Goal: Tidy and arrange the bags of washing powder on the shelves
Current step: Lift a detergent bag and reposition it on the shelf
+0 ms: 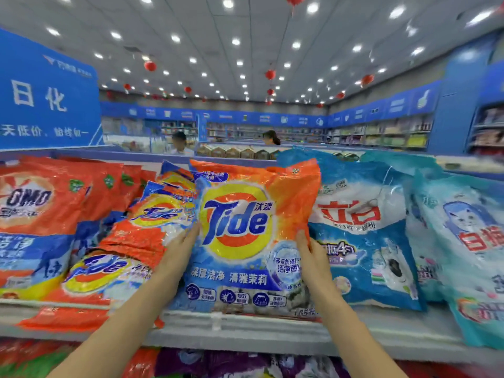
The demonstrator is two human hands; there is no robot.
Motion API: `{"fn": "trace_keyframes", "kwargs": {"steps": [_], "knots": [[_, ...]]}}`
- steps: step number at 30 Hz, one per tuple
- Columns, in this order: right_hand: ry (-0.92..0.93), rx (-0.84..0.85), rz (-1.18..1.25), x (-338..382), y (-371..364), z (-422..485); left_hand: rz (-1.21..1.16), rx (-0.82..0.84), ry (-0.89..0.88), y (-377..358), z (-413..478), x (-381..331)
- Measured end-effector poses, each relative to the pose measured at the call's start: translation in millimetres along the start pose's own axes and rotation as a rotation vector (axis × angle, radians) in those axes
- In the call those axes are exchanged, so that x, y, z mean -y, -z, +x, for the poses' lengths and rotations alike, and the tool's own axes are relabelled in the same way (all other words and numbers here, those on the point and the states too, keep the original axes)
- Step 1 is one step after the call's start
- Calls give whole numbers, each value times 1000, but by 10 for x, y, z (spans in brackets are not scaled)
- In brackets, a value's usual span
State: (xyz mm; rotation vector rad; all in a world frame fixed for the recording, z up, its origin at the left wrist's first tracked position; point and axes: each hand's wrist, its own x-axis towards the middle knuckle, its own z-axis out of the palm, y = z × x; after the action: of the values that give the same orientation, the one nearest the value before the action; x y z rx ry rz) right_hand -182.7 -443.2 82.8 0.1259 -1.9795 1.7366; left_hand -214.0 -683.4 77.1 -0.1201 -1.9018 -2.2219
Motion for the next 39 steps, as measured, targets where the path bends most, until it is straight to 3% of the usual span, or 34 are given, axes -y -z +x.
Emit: {"fn": "trace_keyframes", "kwargs": {"steps": [2,5,13,16,18,20,22,25,29,39], "knots": [[-30,-35,-4,-25,-58,38,88,-4,-44,-45,42,4],[-45,-61,-14,-48,-150,59,285,-165,-178,-110,94,40],[22,-130,-53,-31,-135,50,369,-213,-245,-141,34,19],[247,-236,-124,6,-73,-86,357,-287,-359,-124,-60,-33],[488,-249,-301,31,-91,-198,444,-353,-574,-116,-190,-69],[674,-135,-503,40,-174,-271,652,-253,-797,-154,-312,-64],[746,30,-730,16,-243,-263,951,-62,-899,-195,-355,-11],[619,190,-867,-63,-213,-123,1194,73,-882,-167,-288,37],[499,273,-800,-139,-168,25,1208,72,-853,-134,-191,70],[413,126,-1075,-31,-160,-201,1315,50,-722,-136,-300,50]]}}
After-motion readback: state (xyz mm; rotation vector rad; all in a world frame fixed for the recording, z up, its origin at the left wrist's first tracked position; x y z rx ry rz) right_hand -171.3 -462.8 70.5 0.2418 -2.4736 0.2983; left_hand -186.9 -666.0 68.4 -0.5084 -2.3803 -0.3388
